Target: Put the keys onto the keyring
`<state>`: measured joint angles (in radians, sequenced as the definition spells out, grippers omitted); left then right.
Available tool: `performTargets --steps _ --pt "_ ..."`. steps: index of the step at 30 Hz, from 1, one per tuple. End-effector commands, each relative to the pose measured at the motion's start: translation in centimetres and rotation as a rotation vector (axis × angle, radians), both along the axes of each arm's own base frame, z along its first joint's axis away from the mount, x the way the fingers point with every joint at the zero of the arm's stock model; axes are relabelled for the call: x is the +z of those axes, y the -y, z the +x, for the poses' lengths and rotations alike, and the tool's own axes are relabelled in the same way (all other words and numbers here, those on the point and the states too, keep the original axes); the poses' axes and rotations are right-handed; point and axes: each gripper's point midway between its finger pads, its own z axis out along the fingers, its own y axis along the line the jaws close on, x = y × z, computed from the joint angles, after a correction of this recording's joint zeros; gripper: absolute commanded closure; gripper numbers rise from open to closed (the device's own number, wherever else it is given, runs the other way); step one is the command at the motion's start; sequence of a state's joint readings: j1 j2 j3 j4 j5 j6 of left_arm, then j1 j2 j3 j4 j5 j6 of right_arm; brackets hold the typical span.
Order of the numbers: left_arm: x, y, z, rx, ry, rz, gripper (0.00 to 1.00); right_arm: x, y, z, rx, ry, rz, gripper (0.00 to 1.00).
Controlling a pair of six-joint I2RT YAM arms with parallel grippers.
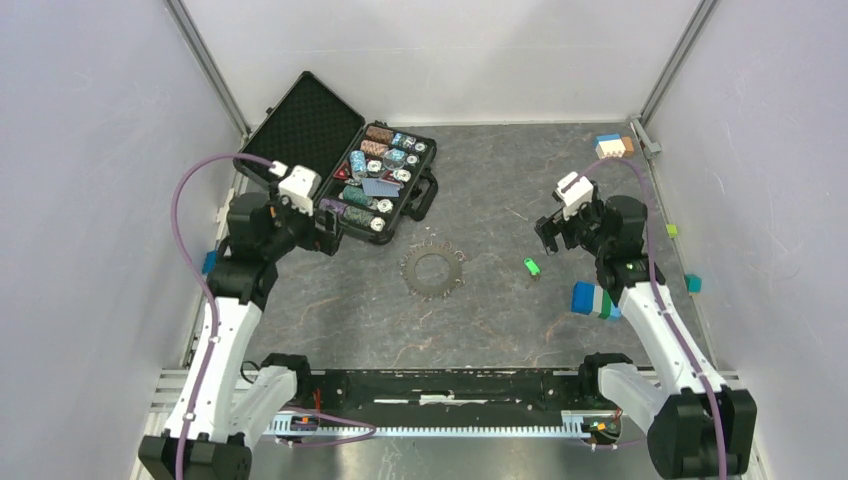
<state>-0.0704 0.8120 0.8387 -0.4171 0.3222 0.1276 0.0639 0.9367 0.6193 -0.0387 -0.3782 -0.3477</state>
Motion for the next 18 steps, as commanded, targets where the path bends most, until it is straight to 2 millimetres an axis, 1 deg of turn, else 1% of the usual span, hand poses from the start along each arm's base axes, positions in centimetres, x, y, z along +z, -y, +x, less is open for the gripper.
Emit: performTargets --steps 1,3,5,6,8,12,13,14,18 --pt "-1.3 4.1 -1.5 -0.328 -0.06 0.131 0.0 -1.3 -1.5 -0.7 0.133 -0.141 -0.069 0.02" --pt "-2.4 6.6 -2.2 -0.438 -0.073 0.196 0.0 -2.7 -2.2 -1.4 0.192 -0.186 -0.092 0.02" --pt "-3.7 9.3 -2.9 -0.537 -0.077 0.282 0.0 -3.8 -2.4 -1.8 0.225 -0.189 -0.119 0.02" --pt "-4.4 10.8 -3.2 -0.589 -0.077 0.324 0.0 -4.4 -2.2 -1.9 0.223 -0.194 -0.139 0.02" --pt "-5.7 12.9 -3.2 -0.655 -0.083 0.358 0.0 -5.8 -1.5 -1.9 0.213 -0.226 -0.188 0.02" --pt "-7.7 16.4 -2.3 -0.738 -0.103 0.335 0.0 -9.5 -0.9 -2.6 0.221 -0.332 -0.252 0.01" --pt "-8.1 17.3 -2.1 -0.758 -0.105 0.326 0.0 -10.1 -0.9 -2.7 0.22 -0.353 -0.258 0.02" --pt "-8.6 17.9 -1.9 -0.775 -0.113 0.323 0.0 -10.7 -1.0 -2.9 0.222 -0.374 -0.261 0.05" --pt "-9.6 20.3 -1.6 -0.833 -0.112 0.292 0.0 -11.4 -1.3 -3.3 0.232 -0.392 -0.271 0.07"
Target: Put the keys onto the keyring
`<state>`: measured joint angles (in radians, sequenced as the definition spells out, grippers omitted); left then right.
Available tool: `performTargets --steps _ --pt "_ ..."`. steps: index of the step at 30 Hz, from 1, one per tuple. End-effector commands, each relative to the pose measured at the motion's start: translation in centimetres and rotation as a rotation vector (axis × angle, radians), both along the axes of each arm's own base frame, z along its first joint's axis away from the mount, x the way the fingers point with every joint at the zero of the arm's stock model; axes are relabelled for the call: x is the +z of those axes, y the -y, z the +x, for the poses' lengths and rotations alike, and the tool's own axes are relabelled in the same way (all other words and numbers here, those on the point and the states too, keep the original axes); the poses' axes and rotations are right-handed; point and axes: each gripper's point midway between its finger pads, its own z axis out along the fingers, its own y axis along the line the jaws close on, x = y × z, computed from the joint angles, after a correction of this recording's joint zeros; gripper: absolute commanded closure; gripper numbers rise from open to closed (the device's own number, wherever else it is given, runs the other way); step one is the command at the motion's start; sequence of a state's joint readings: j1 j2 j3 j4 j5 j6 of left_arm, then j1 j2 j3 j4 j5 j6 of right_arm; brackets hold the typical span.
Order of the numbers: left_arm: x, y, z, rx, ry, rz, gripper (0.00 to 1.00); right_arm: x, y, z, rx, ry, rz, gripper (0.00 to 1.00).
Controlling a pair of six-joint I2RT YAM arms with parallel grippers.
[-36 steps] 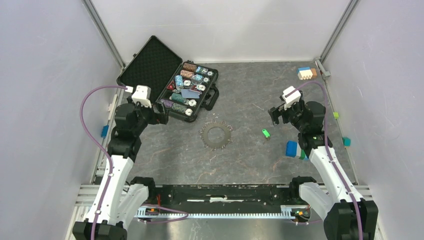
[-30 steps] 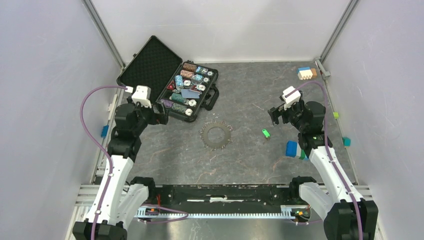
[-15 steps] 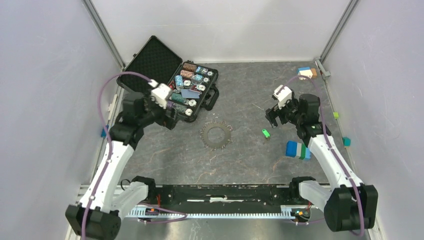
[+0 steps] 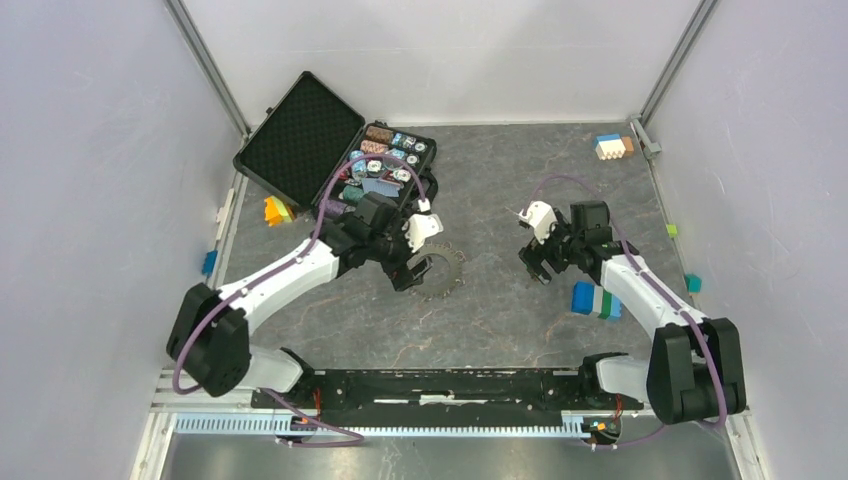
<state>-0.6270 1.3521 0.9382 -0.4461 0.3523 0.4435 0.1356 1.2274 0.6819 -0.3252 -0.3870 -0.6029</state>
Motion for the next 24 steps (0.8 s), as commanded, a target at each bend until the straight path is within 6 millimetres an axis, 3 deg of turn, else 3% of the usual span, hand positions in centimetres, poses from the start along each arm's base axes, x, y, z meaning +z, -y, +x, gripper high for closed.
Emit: performTargets --steps 1,5,12,15,19,24 --pt "2.4 4.3 1.7 -0.108 0.092 -0.115 0.0 -0.4 0.0 -0.5 0.027 0.014 -0.034 0.07" --pt "0.7 6.8 1.1 -0.159 0.029 -0.107 0.01 0.4 0.0 -0.5 0.04 0.059 -0.041 0.08" --pt "-1.5 10.5 1.9 -0.166 -0.028 -0.1 0.1 3.0 -0.1 0.0 0.04 0.173 -0.03 0.08" --pt "-3.1 11.4 2.2 -0.176 -0.052 -0.066 0.21 3.4 -0.3 -0.2 0.044 0.184 -0.016 0.07" --pt "-5.7 11.9 1.5 -0.222 -0.11 0.032 0.22 3.7 -0.5 -0.3 0.051 0.19 -0.007 0.07" --pt "-7.7 11.9 0.9 -0.245 -0.128 0.095 0.24 3.6 -0.7 -0.5 0.064 0.181 -0.001 0.06"
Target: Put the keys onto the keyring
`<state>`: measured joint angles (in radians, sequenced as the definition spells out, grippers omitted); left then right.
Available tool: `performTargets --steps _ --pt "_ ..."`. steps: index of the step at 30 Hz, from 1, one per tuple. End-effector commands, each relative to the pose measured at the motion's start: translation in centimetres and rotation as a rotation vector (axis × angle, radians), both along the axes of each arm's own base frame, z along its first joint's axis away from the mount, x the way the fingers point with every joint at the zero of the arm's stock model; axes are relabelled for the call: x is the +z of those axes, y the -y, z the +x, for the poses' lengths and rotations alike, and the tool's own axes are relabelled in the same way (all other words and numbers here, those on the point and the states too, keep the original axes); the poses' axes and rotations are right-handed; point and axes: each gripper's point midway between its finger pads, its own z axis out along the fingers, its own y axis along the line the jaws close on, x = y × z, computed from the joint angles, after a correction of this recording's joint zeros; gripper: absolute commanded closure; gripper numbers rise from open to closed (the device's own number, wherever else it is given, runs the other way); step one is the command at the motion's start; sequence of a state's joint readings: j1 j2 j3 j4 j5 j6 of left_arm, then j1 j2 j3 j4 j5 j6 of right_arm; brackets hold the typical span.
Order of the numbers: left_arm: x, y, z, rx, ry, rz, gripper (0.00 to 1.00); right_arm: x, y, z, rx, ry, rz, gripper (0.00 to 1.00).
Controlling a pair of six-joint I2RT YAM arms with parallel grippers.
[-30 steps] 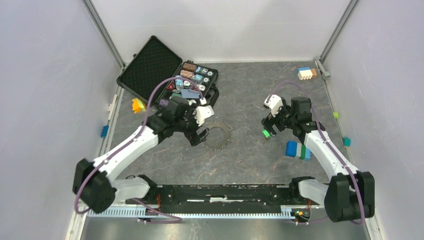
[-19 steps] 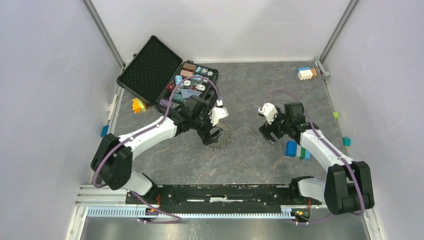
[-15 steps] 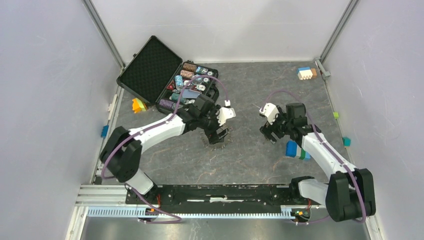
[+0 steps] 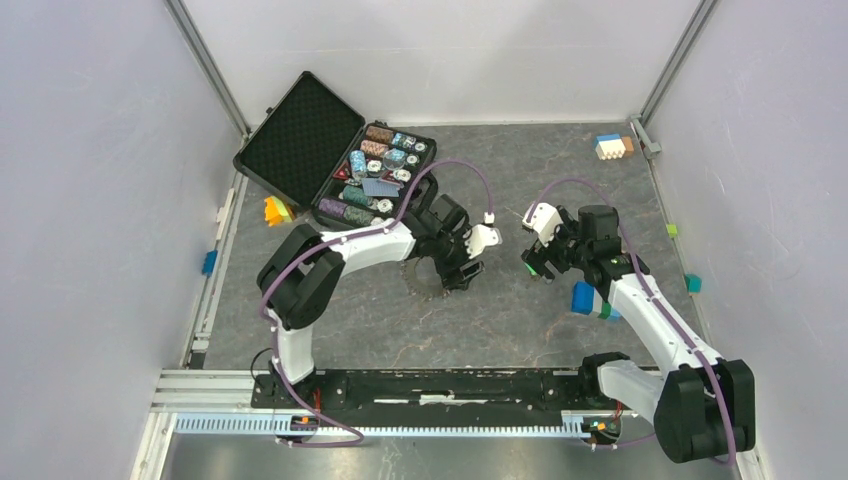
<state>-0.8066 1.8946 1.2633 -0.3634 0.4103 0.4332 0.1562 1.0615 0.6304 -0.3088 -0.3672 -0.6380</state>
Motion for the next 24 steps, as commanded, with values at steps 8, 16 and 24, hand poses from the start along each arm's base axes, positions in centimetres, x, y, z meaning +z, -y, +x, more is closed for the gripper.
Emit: performTargets --steps 8,16,24 --pt "-1.4 -0.9 -0.3 -0.034 0.029 0.104 0.34 0.4 -0.4 0.1 0.038 0.026 -0.001 0.05" --pt "-1.9 -1.2 -0.9 -0.067 0.001 0.123 0.59 -0.1 -0.2 0.1 0.034 0.008 -0.016 0.05" --pt "-0.6 -0.7 -0.8 -0.04 -0.005 0.094 0.92 -0.3 -0.3 0.2 0.03 -0.009 -0.01 0.04"
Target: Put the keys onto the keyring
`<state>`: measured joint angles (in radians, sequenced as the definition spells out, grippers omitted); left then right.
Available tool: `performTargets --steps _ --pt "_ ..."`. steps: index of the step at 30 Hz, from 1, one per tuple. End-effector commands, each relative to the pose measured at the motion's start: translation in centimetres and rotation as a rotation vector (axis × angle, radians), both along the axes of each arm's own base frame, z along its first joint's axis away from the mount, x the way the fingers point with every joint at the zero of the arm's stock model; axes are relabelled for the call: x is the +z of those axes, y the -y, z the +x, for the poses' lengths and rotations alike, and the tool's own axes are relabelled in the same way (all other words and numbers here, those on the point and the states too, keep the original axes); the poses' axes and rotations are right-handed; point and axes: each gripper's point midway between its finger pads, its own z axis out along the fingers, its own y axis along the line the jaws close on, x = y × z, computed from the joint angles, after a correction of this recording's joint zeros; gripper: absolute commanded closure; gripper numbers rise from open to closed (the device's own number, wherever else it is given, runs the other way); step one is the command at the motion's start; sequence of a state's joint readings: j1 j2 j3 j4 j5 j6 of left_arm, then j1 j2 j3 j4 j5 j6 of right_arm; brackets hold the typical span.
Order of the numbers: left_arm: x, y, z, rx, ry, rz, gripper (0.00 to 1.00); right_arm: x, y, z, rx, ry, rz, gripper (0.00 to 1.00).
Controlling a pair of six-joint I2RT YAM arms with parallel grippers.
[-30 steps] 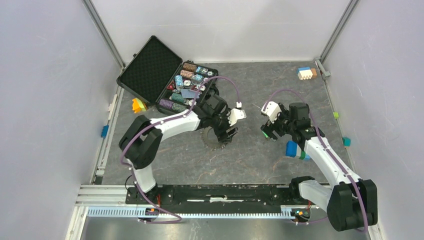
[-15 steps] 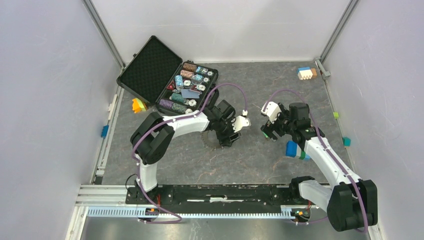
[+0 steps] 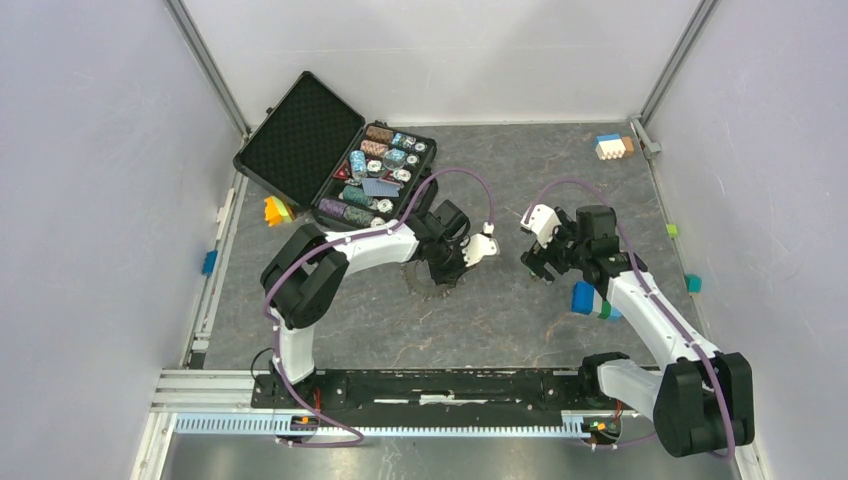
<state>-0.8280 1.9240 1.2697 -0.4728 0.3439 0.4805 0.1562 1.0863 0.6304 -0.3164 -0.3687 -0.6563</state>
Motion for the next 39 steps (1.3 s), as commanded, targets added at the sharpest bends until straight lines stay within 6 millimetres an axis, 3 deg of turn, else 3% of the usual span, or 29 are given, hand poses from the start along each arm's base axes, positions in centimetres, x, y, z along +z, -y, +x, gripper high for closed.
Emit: performTargets --steps 1,9,16,24,29,39 --pt "1.9 1.5 0.7 -0.007 0.015 -0.054 0.96 0.6 -0.4 0.3 0.018 0.015 0.011 0.04" --pt "6.4 2.0 0.4 0.0 -0.021 -0.207 0.98 2.0 -2.2 0.4 0.085 0.022 0.092 0.03" --pt "11.4 1.9 -0.3 -0.009 -0.123 -0.462 0.98 7.3 -8.6 -0.6 0.37 0.053 0.37 0.03" --pt "14.7 2.0 -2.8 -0.043 -0.225 -0.58 0.98 10.9 -14.7 -1.9 0.612 0.034 0.519 0.19" --pt "16.0 1.6 -3.6 -0.082 -0.196 -0.61 0.98 11.2 -16.5 -3.1 0.696 -0.007 0.55 0.29" --pt "16.1 0.6 -3.5 -0.135 -0.049 -0.62 0.98 8.9 -17.1 -6.2 0.815 -0.103 0.552 0.45"
